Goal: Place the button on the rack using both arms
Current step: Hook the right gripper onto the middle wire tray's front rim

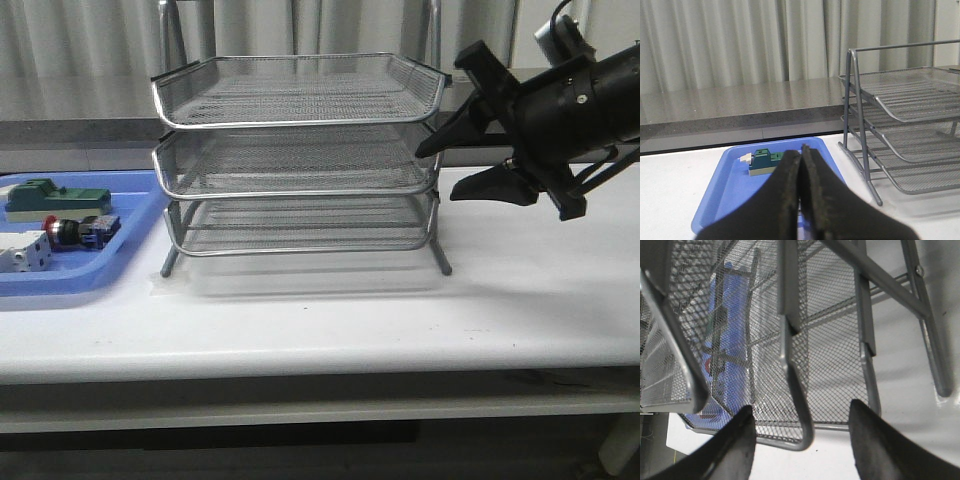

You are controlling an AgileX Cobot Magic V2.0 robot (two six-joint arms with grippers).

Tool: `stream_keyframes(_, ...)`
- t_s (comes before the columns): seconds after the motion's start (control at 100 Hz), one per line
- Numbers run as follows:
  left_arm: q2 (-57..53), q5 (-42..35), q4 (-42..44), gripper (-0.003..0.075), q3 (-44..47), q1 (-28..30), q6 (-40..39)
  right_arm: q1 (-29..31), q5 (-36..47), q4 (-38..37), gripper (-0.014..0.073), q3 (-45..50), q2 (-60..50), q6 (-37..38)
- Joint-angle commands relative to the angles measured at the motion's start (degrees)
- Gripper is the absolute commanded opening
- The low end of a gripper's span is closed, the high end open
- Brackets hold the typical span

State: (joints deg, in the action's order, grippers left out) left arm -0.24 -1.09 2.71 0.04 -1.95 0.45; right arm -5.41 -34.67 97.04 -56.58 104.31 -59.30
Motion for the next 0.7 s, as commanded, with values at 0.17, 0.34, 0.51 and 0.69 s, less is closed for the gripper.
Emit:
stream_keyframes(0.17,-1.91,-4.7,-0.32,-0.002,2.72,0.03,-0.45,-2.81,-3.35,2.59,0.043,-5.07,0.65,-1.15)
stream_keyframes(0.34,-1.91,-4.7,-0.32,-0.002,2.72,0.03,-0.45,-3.55,-2.14,3.73,0.0318,-5.34,1.36,-1.15)
stream_keyframes(0.51,-1.91,-4.7,-0.32,-0.002,2.72,0.03,-0.45,-3.55,-1.68,3.78,0.0096,-5.34,1.36,-1.15)
stream_keyframes(0.69,-1.91,-4.7,-0.32,-0.002,2.72,0.03,-0.45,-3.55,-0.95,3.58,0.0015,-4.43,1.4,-1.15)
